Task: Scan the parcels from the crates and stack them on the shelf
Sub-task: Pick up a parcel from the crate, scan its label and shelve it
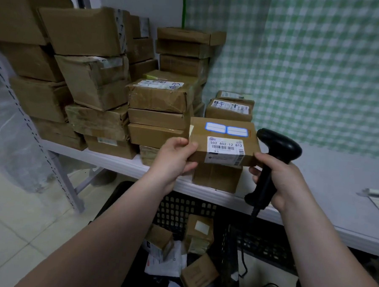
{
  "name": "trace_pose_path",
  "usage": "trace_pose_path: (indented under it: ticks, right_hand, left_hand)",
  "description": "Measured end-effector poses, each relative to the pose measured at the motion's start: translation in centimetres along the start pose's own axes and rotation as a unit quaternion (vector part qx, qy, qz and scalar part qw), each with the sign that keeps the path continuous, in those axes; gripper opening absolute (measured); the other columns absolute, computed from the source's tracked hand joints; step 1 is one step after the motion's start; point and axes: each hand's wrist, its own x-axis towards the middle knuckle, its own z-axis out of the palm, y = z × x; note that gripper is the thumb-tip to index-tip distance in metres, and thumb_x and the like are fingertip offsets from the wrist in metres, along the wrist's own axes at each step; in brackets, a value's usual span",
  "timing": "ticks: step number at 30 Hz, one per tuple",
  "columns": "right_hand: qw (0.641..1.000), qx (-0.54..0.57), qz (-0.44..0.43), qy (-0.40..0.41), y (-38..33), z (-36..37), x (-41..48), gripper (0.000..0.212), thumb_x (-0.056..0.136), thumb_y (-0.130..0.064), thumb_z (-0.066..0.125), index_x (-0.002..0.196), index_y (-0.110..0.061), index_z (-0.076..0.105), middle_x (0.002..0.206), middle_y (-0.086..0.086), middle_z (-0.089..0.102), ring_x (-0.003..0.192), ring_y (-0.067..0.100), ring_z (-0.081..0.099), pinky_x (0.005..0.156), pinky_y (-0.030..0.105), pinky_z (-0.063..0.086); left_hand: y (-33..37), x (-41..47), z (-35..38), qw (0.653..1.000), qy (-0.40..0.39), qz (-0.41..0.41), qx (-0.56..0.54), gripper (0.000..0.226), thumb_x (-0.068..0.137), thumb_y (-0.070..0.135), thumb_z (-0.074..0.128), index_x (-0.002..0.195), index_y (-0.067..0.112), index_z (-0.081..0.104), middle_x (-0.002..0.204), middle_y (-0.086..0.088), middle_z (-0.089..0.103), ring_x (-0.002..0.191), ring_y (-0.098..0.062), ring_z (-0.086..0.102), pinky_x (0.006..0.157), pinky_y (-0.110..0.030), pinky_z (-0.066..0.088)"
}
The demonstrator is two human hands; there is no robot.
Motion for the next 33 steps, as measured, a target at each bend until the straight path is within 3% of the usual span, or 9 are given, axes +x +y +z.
trace_pose_path:
  ticks: [3,7,10,12,15,17,24,29,33]
  right_hand:
    - [1.000,-0.014,-0.010,0.021,-1.1,-0.3,2.0,0.010,0.085,-0.013,0.069,0.085,-0.014,0.059,0.082,0.005,0.060,0.070,0.019,0.057,0.052,0.024,0.044]
    - [0.999,-0.035,-0.009,0.029,-1.5,0.0,4.0,0.012,0.084,-0.012,0.070,0.082,-0.011,0.058,0.075,0.004,0.058,0.063,0.018,0.053,0.056,0.028,0.043]
    - [0.999,-0.032,0.000,0.042,-1.4,0.4,5.5,0.012,0.085,-0.012,0.069,0.082,-0.011,0.058,0.077,0.005,0.059,0.063,0.019,0.053,0.057,0.029,0.044]
    - [0.998,-0.031,0.002,0.055,-1.4,0.7,6.5,0.012,0.085,-0.012,0.069,0.083,-0.011,0.058,0.079,0.006,0.061,0.063,0.019,0.053,0.056,0.029,0.044]
    - [0.997,-0.037,0.009,0.061,-1.3,1.0,7.7,0.011,0.085,-0.012,0.068,0.082,-0.010,0.058,0.081,0.007,0.063,0.061,0.020,0.053,0.056,0.030,0.045]
    - [0.997,-0.036,0.018,0.060,-1.0,1.1,8.3,0.011,0.085,-0.011,0.067,0.081,-0.009,0.057,0.083,0.009,0.062,0.059,0.020,0.051,0.056,0.031,0.044]
    - [0.996,0.005,0.066,0.051,0.9,1.4,8.9,0.010,0.091,-0.012,0.062,0.083,-0.011,0.055,0.079,0.008,0.063,0.061,0.023,0.055,0.054,0.029,0.046]
    - [0.996,0.011,0.082,0.022,1.4,1.2,9.0,0.006,0.092,-0.014,0.061,0.092,-0.009,0.057,0.085,0.007,0.065,0.066,0.021,0.062,0.058,0.028,0.048]
    - [0.995,0.007,0.102,0.004,1.4,0.8,9.2,0.019,0.091,-0.016,0.062,0.108,-0.006,0.058,0.087,0.007,0.067,0.072,0.020,0.065,0.058,0.026,0.051]
  left_hand:
    - [0.0,2.8,1.7,0.999,0.001,0.008,0.038,0.034,0.094,0.017,0.061,0.125,0.003,0.055,0.115,-0.010,0.058,0.099,-0.020,0.060,0.070,-0.021,0.057]
    - [-0.3,5.7,3.0,0.995,0.033,0.006,0.089,0.021,0.094,0.020,0.059,0.113,0.011,0.059,0.098,-0.007,0.058,0.074,-0.017,0.058,0.061,-0.023,0.054]
    - [-0.4,7.3,3.7,0.991,0.042,0.009,0.129,0.021,0.094,0.021,0.057,0.113,0.011,0.060,0.087,-0.008,0.062,0.064,-0.019,0.056,0.069,-0.032,0.053]
    - [-0.3,8.3,4.2,0.986,0.040,0.017,0.163,0.023,0.093,0.024,0.056,0.112,0.012,0.062,0.098,-0.014,0.067,0.075,-0.024,0.058,0.075,-0.035,0.048]
    - [-0.4,9.4,4.7,0.977,0.034,0.015,0.209,0.027,0.094,0.027,0.052,0.117,0.015,0.061,0.111,-0.009,0.066,0.098,-0.026,0.060,0.085,-0.033,0.047]
    - [-0.7,10.0,4.9,0.976,0.018,0.003,0.218,0.030,0.096,0.029,0.048,0.122,0.017,0.057,0.115,-0.007,0.064,0.103,-0.025,0.060,0.092,-0.036,0.049]
    - [-2.4,10.7,5.3,0.979,-0.006,-0.042,0.199,0.045,0.098,0.030,0.041,0.143,0.024,0.037,0.120,-0.008,0.060,0.105,-0.030,0.061,0.095,-0.045,0.051]
    - [-2.5,11.0,5.4,0.976,0.005,-0.029,0.215,0.046,0.101,0.033,0.037,0.146,0.023,0.033,0.115,-0.005,0.056,0.096,-0.025,0.057,0.077,-0.032,0.048]
    - [-2.7,11.3,5.8,0.973,0.007,-0.023,0.229,0.049,0.102,0.034,0.036,0.150,0.025,0.027,0.125,-0.008,0.054,0.095,-0.023,0.053,0.077,-0.032,0.045]
